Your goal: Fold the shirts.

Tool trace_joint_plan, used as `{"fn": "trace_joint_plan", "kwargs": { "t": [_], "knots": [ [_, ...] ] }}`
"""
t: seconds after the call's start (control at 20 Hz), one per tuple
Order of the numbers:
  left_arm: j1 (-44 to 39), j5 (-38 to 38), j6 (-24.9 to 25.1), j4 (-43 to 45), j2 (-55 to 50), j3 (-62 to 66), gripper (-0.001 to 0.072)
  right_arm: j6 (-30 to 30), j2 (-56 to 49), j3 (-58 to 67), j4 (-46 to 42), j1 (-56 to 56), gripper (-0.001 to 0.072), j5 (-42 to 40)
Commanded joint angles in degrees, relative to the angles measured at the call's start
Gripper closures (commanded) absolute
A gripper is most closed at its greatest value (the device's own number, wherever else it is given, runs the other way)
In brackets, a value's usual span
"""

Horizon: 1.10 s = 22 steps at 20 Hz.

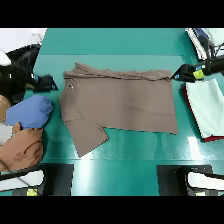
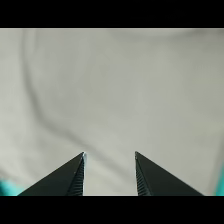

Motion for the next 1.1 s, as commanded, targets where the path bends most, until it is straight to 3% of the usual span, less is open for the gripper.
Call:
{"fn": "trace_joint_plan", "kwargs": {
  "t": [0.0,0.25,0.65,0.7,0.75,0.85,1.05],
  "knots": [
    [0.28,3.61,0.15,-0.15,9.66,-21.16,0.0207,-0.63,7.82,-11.04,3.39,-0.79,0.0347,-1.2],
    [0.28,11.8,0.2,-4.0,14.58,-36.83,0.0208,-0.61,14.93,-17.99,4.31,-0.79,0.0347,-5.35],
    [0.28,23.76,3.21,-16.57,14.56,-41.2,0.021,-0.59,17.14,-18.23,4.35,-0.79,0.0347,-3.56],
    [0.28,23.93,3.21,-17.2,14.58,-41.07,0.0385,-0.59,17.14,-18.25,4.28,-0.79,0.0347,-2.71],
    [0.28,24.0,3.21,-17.4,14.58,-40.85,0.0643,-0.59,17.14,-18.27,4.11,-1.09,0.0347,-1.62],
    [0.28,22.95,3.23,-17.31,14.62,-39.6,0.0686,-0.59,17.16,-18.6,3.98,-3.02,0.0347,0.87],
    [0.28,19.23,3.37,-16.17,17.81,-35.3,0.0687,-0.52,21.29,-30.18,0.46,-12.04,0.0347,2.12]
  ]
}}
